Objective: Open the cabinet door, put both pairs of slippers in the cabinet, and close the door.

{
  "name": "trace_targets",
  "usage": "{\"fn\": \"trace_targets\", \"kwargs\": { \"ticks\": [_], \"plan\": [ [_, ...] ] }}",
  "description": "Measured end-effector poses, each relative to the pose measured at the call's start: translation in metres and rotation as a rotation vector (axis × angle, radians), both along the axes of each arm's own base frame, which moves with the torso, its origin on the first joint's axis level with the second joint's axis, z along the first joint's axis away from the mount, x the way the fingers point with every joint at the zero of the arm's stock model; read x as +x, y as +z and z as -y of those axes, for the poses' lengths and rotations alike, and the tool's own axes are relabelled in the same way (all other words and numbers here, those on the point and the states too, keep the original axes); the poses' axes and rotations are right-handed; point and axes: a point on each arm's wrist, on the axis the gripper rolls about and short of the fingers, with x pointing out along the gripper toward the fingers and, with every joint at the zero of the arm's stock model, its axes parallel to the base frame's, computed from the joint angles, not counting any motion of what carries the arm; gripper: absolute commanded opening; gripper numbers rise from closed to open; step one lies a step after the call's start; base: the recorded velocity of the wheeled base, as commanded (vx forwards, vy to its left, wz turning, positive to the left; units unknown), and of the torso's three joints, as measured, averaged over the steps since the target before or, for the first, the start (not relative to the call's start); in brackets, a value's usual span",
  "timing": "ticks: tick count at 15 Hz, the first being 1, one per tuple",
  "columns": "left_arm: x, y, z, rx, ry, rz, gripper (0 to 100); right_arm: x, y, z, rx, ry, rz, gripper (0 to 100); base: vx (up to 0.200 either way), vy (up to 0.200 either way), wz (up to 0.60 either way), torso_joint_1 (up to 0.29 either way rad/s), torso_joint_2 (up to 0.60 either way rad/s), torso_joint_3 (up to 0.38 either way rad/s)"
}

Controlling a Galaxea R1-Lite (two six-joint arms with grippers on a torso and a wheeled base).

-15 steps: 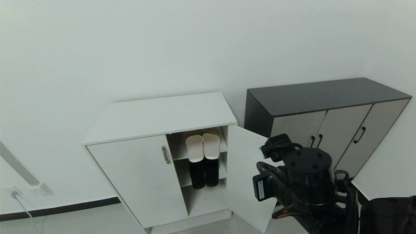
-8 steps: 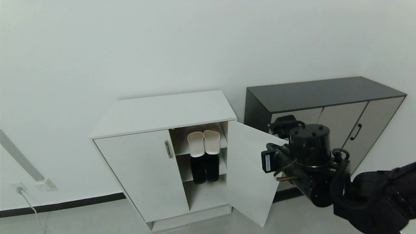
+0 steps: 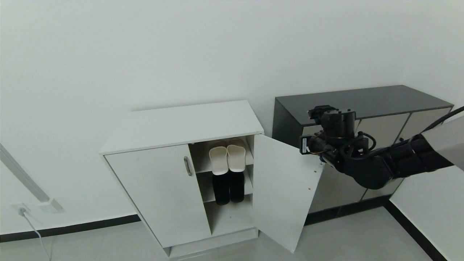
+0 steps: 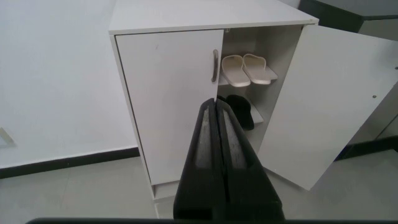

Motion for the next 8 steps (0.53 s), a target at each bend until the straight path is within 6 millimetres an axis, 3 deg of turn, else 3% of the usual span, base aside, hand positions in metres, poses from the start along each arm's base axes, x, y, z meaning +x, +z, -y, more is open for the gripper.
{"fn": "trace_targets", "kwargs": {
  "ticks": [3,8],
  "plan": [
    [0.0,0.0,0.0,0.0,0.0,0.0,0,0.024,-0.012,0.006,0.006,-0.01,-0.007,0,0.0,0.0,0.0,0.0,0.0,0.0],
    [0.0,0.0,0.0,0.0,0.0,0.0,0,0.044,-0.033,0.012,-0.001,-0.031,-0.033,0,0.0,0.0,0.0,0.0,0.0,0.0]
  ]
}}
